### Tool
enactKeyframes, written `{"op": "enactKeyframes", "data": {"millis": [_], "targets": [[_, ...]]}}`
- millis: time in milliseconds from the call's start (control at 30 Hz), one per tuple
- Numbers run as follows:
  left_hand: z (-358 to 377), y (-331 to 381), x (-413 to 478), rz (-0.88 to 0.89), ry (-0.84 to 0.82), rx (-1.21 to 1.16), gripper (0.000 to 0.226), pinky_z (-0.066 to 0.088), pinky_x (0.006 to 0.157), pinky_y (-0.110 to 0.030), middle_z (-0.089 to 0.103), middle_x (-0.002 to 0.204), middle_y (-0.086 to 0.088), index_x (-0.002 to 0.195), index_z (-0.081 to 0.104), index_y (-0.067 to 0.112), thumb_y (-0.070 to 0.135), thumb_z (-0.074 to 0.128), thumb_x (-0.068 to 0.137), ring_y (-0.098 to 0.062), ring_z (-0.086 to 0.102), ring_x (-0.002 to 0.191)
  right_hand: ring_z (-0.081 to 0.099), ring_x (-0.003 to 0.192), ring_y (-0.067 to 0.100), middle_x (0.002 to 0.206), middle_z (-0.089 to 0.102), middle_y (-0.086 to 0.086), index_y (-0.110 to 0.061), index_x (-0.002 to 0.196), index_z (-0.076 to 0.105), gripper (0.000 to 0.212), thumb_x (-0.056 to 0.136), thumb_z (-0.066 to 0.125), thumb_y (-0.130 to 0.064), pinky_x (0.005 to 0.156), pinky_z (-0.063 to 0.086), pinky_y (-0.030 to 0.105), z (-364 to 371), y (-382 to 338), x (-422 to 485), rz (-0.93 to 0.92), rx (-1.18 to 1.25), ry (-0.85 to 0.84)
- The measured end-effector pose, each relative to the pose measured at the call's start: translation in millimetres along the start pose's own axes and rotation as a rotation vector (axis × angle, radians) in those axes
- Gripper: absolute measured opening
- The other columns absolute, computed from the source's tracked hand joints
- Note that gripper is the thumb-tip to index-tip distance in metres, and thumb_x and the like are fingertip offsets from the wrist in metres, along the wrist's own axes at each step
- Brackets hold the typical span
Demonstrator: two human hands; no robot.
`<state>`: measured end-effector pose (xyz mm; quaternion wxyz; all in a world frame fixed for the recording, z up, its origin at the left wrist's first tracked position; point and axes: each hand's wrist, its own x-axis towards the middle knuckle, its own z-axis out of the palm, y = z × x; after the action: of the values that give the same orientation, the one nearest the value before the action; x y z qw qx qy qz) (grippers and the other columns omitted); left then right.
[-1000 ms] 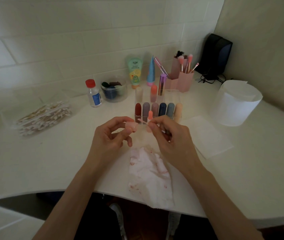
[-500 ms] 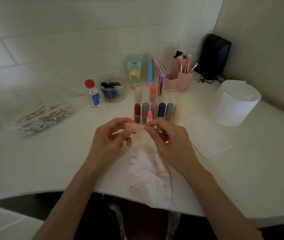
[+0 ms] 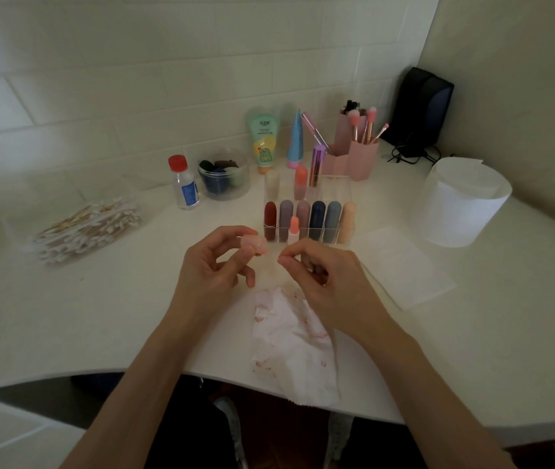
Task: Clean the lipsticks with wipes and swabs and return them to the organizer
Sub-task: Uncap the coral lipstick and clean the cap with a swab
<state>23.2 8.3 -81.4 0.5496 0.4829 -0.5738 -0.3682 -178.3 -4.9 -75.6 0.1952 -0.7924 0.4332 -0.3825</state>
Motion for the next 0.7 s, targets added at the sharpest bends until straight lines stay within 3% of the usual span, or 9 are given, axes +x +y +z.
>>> {"op": "enactKeyframes", "data": {"millis": [233, 400, 500, 633, 700], "targets": [[5, 3, -1, 0.015, -0.03, 0.01, 0.012, 0.046, 0.058, -0.016, 0.073, 0.095, -0.006, 0.106, 0.069, 0.007, 0.003, 0.065, 0.096, -0.021, 0.058, 0.054, 0.057, 0.063, 0.009, 0.07, 0.059, -0.017, -0.019, 0.102, 0.068, 0.016, 0.101, 0.061, -0.032, 0.062, 0.042, 0.012, 2, 4, 2, 0.001, 0.003, 0.143], [3, 5, -2, -0.007, 0.018, 0.012, 0.013, 0.045, 0.056, -0.019, 0.075, 0.099, -0.004, 0.107, 0.067, 0.012, 0.013, 0.069, 0.094, -0.022, 0.061, 0.055, 0.049, 0.053, 0.007, 0.057, 0.043, -0.018, -0.015, 0.101, 0.066, 0.011, 0.103, 0.061, -0.025, 0.054, 0.033, 0.012, -4, 4, 1, 0.063, -0.025, 0.219], [4, 6, -2, -0.069, 0.081, -0.012, 0.018, 0.046, 0.056, -0.017, 0.075, 0.102, -0.003, 0.106, 0.065, 0.013, 0.019, 0.073, 0.092, -0.021, 0.064, 0.058, 0.051, 0.055, 0.006, 0.065, 0.053, -0.014, -0.016, 0.105, 0.059, 0.011, 0.106, 0.053, -0.024, 0.053, 0.035, 0.016, -15, 4, 3, 0.153, 0.007, 0.373], [7, 6, 0, -0.089, 0.126, 0.004, 0.021, 0.048, 0.056, -0.015, 0.073, 0.102, -0.005, 0.103, 0.062, 0.01, 0.021, 0.075, 0.091, -0.021, 0.066, 0.063, 0.056, 0.085, 0.021, 0.091, 0.066, 0.001, -0.014, 0.1, 0.067, 0.009, 0.101, 0.062, -0.021, 0.072, 0.044, 0.033, -33, 32, 2, 0.28, -0.337, 0.562], [7, 6, -1, -0.094, 0.128, 0.014, 0.022, 0.048, 0.058, -0.015, 0.073, 0.101, -0.004, 0.103, 0.062, 0.01, 0.023, 0.075, 0.091, -0.021, 0.068, 0.066, 0.056, 0.089, 0.027, 0.093, 0.068, 0.006, -0.013, 0.097, 0.074, 0.007, 0.095, 0.069, -0.018, 0.078, 0.049, 0.044, -43, 48, -2, 0.395, -0.469, 0.568]]}}
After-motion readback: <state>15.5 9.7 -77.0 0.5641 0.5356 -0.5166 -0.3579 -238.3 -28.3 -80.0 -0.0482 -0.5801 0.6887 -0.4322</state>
